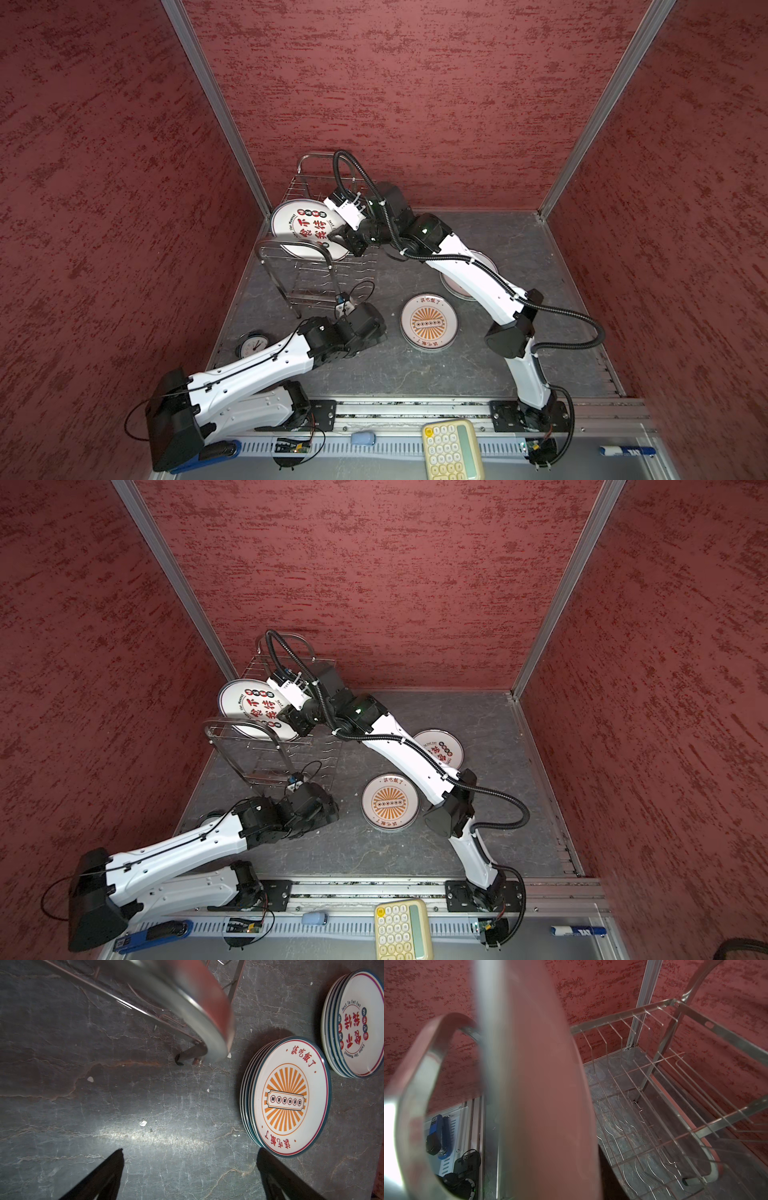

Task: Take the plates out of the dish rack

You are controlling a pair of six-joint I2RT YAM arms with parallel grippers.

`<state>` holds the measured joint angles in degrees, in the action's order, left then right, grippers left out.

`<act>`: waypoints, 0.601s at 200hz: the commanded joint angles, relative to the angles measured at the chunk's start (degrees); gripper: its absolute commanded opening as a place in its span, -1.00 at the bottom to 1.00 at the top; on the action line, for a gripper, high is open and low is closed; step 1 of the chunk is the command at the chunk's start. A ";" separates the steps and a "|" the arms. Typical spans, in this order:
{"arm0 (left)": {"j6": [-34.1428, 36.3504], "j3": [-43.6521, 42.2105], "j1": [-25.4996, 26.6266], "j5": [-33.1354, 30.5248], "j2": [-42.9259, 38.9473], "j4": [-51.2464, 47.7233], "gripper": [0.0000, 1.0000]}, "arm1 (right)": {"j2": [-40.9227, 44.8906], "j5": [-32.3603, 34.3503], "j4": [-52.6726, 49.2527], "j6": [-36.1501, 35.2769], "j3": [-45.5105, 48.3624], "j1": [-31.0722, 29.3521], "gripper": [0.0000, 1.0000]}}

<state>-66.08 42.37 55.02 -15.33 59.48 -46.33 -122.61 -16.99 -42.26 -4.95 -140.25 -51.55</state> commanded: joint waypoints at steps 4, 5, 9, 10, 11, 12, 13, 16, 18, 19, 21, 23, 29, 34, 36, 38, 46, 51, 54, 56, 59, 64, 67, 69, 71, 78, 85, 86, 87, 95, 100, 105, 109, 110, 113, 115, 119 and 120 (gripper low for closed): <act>-0.36 -0.45 -0.11 -0.57 0.67 1.02 0.99 | 2.68 -2.48 2.51 -2.22 1.47 -0.31 -0.50; -0.36 -0.45 -0.10 -0.57 0.70 1.08 0.99 | 2.74 -2.50 2.52 -2.19 1.51 -0.31 -0.50; -0.34 -0.46 -0.10 -0.50 0.79 1.20 0.99 | 2.85 -2.51 2.60 -2.20 1.82 -0.31 -0.53; -0.31 -0.45 -0.10 -0.45 0.80 1.22 0.99 | 2.92 -2.47 2.66 -2.19 1.82 -0.31 -0.53; -0.29 -0.49 -0.14 -0.42 0.85 1.23 0.99 | 2.95 -2.45 2.73 -2.18 1.95 -0.31 -0.53; -0.33 -0.51 -0.20 -0.41 0.92 1.28 0.99 | 3.01 -2.44 2.76 -2.17 2.06 -0.31 -0.54; -0.34 -0.52 -0.19 -0.41 0.95 1.30 0.99 | 3.04 -2.48 2.82 -2.17 2.16 -0.31 -0.54; -0.36 -0.53 -0.25 -0.41 1.05 1.32 0.99 | 3.21 -2.51 2.98 -2.20 2.42 -0.31 -0.55; -0.36 -0.53 -0.22 -0.34 1.18 1.33 0.99 | 3.31 -2.54 3.08 -2.24 2.72 -0.31 -0.56; -0.36 -0.49 -0.20 -0.32 1.17 1.37 0.99 | 3.37 -2.53 3.16 -2.21 2.84 -0.31 -0.56; -0.34 -0.52 -0.21 -0.32 1.21 1.40 0.99 | 3.48 -2.52 3.26 -2.20 3.11 -0.35 -0.57; -0.36 -0.49 -0.25 -0.31 1.24 1.41 0.99 | 3.57 -2.56 3.42 -2.24 3.28 -0.32 -0.58; -0.34 -0.40 -0.32 -0.32 1.41 1.50 0.99 | 3.97 -2.53 3.91 -2.12 4.05 -0.31 -0.62; -0.26 -0.50 -0.35 -0.31 1.61 1.50 0.99 | 4.34 -2.62 4.37 -2.17 4.69 -0.30 -0.65; -0.23 -0.39 -0.29 -0.33 1.67 1.57 0.99 | 4.45 -2.61 4.49 -2.12 5.02 -0.30 -0.65; -0.22 -0.37 -0.30 -0.32 1.68 1.58 0.99 | 4.65 -2.61 4.67 -2.14 5.23 -0.31 -0.66; -0.15 -0.38 -0.36 -0.24 1.90 1.63 0.99 | 5.22 -2.59 5.49 -2.08 6.33 -0.26 -0.71; -0.26 -0.41 -0.36 -0.14 2.03 1.74 0.99 | 5.57 -2.52 6.09 -2.00 6.97 -0.27 -0.75; -0.25 -0.36 -0.36 -0.14 2.09 1.74 0.99 | 5.80 -2.53 6.27 -1.94 7.35 -0.30 -0.77; -0.20 -0.36 -0.36 -0.14 2.16 1.80 0.99 | 5.93 -2.54 6.44 -1.85 7.62 -0.30 -0.78; -0.22 -0.38 -0.40 -0.11 2.20 1.87 0.99 | 6.19 -2.56 6.78 -1.86 7.94 -0.31 -0.79; -0.24 -0.41 -0.45 -0.05 2.30 1.94 0.99 | 6.51 -2.44 7.33 -1.76 8.54 -0.31 -0.82; -0.24 -0.36 -0.45 -0.09 2.37 2.00 0.99 | 6.70 -2.45 7.63 -1.71 8.91 -0.31 -0.83; -0.22 -0.49 -0.42 -0.06 2.36 2.06 0.99 | 6.86 -2.50 7.92 -1.68 9.11 -0.26 -0.83; -0.24 -0.48 -0.44 -0.01 2.41 2.06 0.99 | 7.03 -2.45 8.14 -1.65 9.35 -0.29 -0.84; -0.25 -0.51 -0.54 0.08 2.48 2.23 0.99 | 7.55 -2.41 8.93 -1.53 10.22 -0.29 -0.85; -0.27 -0.52 -0.62 0.19 2.64 2.42 0.99 | 8.00 -2.29 9.73 -1.49 10.94 -0.31 -0.86; -0.27 -0.53 -0.66 0.20 2.65 2.44 0.99 | 8.04 -2.27 9.87 -1.48 11.08 -0.31 -0.86; -0.27 -0.53 -0.69 0.21 2.65 2.46 0.99 | 8.15 -2.22 10.02 -1.52 11.20 -0.31 -0.86; -0.20 -0.54 -0.71 0.30 2.80 2.51 0.99 | 8.68 -2.17 10.81 -1.48 11.95 -0.30 -0.87; -0.26 -0.47 -0.71 0.43 2.91 2.55 0.99 | 8.95 -2.04 11.33 -1.48 12.29 -0.30 -0.88; -0.22 -0.47 -0.71 0.44 3.00 2.60 0.99 | 9.24 -1.92 11.85 -1.52 12.70 -0.31 -0.89; -0.13 -0.39 -0.71 0.48 3.14 2.64 0.99 | 9.43 -1.84 12.26 -1.51 12.99 -0.28 -0.88; -0.11 -0.37 -0.75 0.48 3.16 2.69 0.99 | 9.51 -1.78 12.36 -1.44 13.07 -0.29 -0.89; -0.20 -0.37 -0.71 0.48 3.18 2.65 0.99 | 9.75 -1.68 12.77 -1.42 13.39 -0.30 -0.89; -0.19 -0.41 -0.78 0.48 3.25 2.65 0.99 | 9.82 -1.58 12.98 -1.37 13.54 -0.31 -0.89; -0.10 -0.38 -0.80 0.56 3.35 2.56 0.99 | 10.11 -1.43 13.51 -1.34 13.93 -0.31 -0.89; -0.14 -0.37 -0.80 0.56 3.40 2.60 0.99 | 10.20 -1.40 13.69 -1.23 13.98 -0.31 -0.89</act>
<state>-66.17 42.15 54.59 -15.07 62.06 -44.91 -116.25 -17.37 -32.86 -5.15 -127.50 -51.55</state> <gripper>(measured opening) 0.994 0.126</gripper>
